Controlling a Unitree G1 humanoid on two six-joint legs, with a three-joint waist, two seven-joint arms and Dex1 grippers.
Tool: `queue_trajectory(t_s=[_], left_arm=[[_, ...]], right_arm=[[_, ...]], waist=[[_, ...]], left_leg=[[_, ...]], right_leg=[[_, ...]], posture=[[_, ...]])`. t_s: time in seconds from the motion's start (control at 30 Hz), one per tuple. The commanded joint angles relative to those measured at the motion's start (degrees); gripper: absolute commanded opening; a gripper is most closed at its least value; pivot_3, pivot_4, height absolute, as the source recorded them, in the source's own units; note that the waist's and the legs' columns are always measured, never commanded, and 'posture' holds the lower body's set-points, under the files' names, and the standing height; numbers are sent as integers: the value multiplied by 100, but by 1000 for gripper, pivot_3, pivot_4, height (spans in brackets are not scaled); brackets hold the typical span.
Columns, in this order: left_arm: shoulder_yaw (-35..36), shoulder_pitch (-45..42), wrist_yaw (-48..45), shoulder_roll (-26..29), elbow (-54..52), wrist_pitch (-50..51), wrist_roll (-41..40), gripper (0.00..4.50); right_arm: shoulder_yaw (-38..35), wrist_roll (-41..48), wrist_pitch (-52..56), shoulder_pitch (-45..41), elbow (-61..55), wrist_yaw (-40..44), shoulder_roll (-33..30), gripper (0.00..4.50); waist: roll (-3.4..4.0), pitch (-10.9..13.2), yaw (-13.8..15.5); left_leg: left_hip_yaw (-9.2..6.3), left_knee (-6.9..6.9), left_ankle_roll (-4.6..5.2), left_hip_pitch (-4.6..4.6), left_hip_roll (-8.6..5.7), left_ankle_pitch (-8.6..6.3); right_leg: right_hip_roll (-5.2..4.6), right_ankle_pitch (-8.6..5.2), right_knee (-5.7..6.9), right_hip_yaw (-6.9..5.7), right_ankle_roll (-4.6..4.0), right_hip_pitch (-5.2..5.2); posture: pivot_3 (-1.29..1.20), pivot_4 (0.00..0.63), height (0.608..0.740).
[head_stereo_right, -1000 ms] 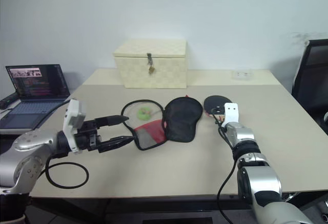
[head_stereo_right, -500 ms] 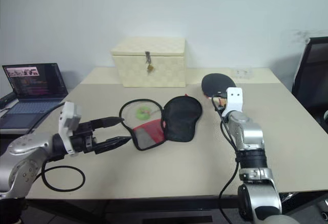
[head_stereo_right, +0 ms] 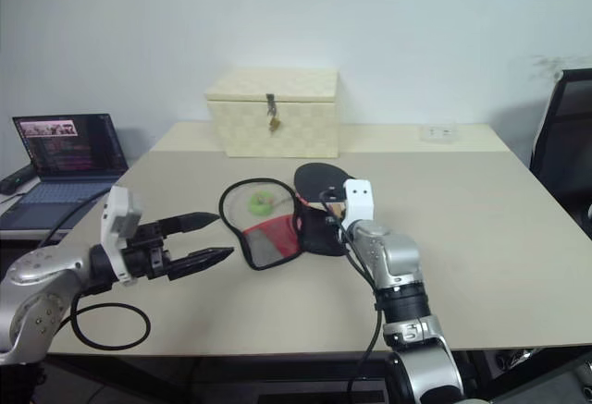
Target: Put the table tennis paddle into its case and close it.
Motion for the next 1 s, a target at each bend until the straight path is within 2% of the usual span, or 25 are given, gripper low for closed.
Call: queue_trajectory(t_s=[0.03,0.2,0.37,0.57,0.7,0.87,1.0], left_arm=[[228,6,27,108,-212,8,-104,4500],[236,-1,41,134,-236,32,-92,4500],[212,-34,54,137,-237,50,-81,4500],[161,-85,32,120,-182,41,-32,4500],[146,-98,7,99,-135,9,-4,4500],[192,-46,-23,90,-99,-26,6,4500],[183,-32,-30,69,-60,-56,24,4500]], right_arm=[[-14,-108,-774,-478,713,88,-40,1144],[-77,-197,-1446,-893,1803,49,-7,1144],[-130,-203,-1760,-1062,2301,12,60,1144],[-178,-214,-1753,-1038,2182,-86,134,3071],[-136,-141,-1504,-883,1616,-19,147,4425],[-96,205,-904,-350,-157,391,-14,4467],[-156,236,-584,6,-552,472,-281,4467]], waist=[[0,0,-6],[-1,0,-16],[-1,0,-17],[-1,0,-17],[-1,0,-16],[-1,0,-11],[-3,-1,-9]], left_leg=[[3,-1,0,-1,0,0],[9,-2,0,-7,1,0],[8,-1,0,-7,2,0],[4,0,0,-7,2,0],[4,1,0,-7,3,0],[-3,1,0,-9,4,0],[-5,3,0,-8,4,0]], right_leg=[[0,0,0,1,0,-1],[0,-1,9,7,-2,-16],[0,-1,13,7,-2,-18],[0,-2,17,6,-3,-18],[0,-2,19,6,-4,-18],[-1,-2,19,5,-4,-19],[-1,-2,19,4,-4,-16]], posture=[[0,150,740],[0,150,740],[0,150,740],[0,150,740],[0,150,740],[0,150,740],[0,150,740]])
